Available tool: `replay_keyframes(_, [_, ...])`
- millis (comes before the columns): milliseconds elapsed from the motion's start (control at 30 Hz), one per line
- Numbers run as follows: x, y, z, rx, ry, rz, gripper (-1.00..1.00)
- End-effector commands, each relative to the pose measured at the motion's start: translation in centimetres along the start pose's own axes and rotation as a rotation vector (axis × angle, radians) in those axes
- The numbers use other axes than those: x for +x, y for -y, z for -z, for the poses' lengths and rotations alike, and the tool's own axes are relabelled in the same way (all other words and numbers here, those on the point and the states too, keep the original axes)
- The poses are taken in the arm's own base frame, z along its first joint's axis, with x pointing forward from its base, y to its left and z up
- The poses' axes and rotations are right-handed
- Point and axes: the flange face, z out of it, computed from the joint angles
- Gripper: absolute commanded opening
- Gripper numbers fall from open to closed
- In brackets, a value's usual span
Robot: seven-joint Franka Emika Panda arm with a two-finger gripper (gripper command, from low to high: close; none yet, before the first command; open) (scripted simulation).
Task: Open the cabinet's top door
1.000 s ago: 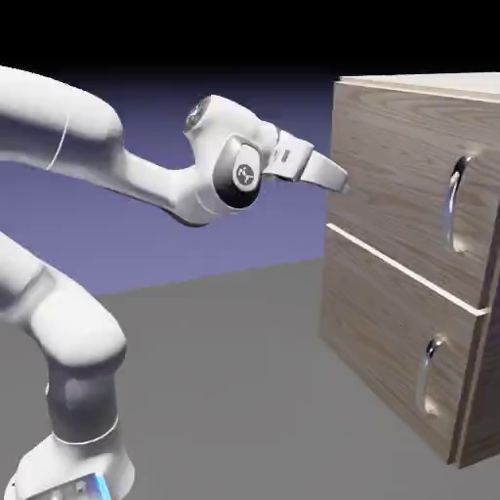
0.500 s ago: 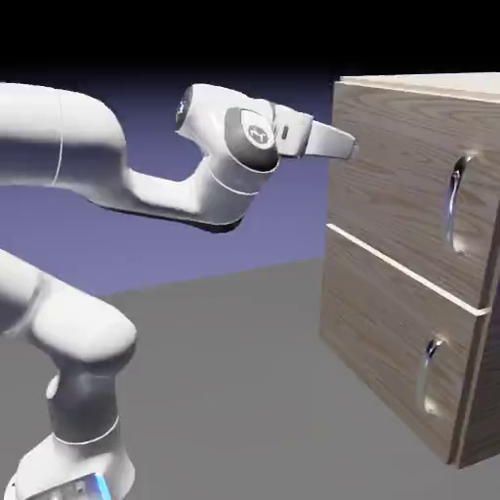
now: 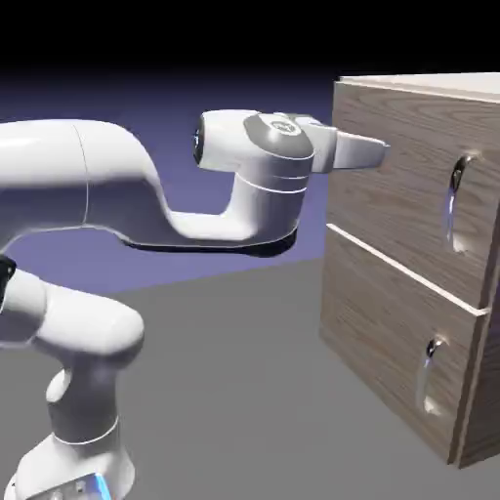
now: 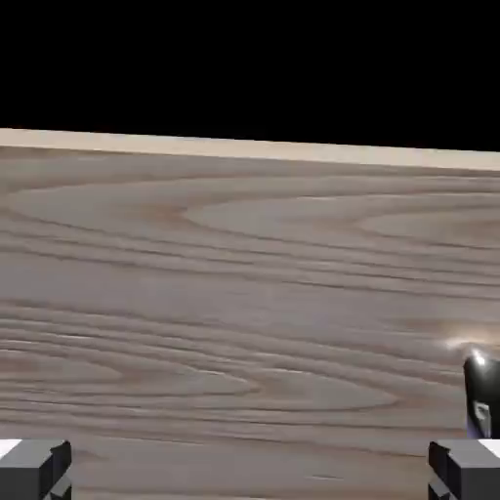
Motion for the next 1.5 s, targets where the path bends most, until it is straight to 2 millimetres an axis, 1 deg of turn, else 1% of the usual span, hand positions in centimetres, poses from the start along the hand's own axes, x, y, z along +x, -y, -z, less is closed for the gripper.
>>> replay_keyframes(0, [0.1, -0.6, -0.2, 0.005, -0.007, -0.003, 0.0])
replay_keyframes(267, [0.5, -5.8, -2.6, 0.036, -0.051, -0.027, 0.0])
replay_keyframes(533, [-0.3, -12.0, -5.8, 0.056, -0.072, -0.045, 0.0])
replay_keyframes(600, [-0.4, -12.2, -5.9, 0.056, -0.072, -0.045, 0.0])
replay_keyframes(767, [0.0, -11.9, -10.9, 0.056, -0.072, -0.045, 0.0])
replay_keyframes(800, [0.0, -11.9, -10.9, 0.056, -0.072, -0.045, -1.0])
replay_keyframes(833, [0.0, -11.9, -10.9, 0.056, -0.072, -0.045, -1.0])
replay_keyframes(967, [-1.0, -11.3, -8.1, 0.008, -0.119, -0.048, -1.0])
replay_keyframes(1133, [-2.1, -10.4, -5.1, -0.046, -0.17, -0.051, -1.0])
replay_keyframes(1467, [-5.1, -7.9, 1.0, -0.163, -0.281, -0.058, -1.0])
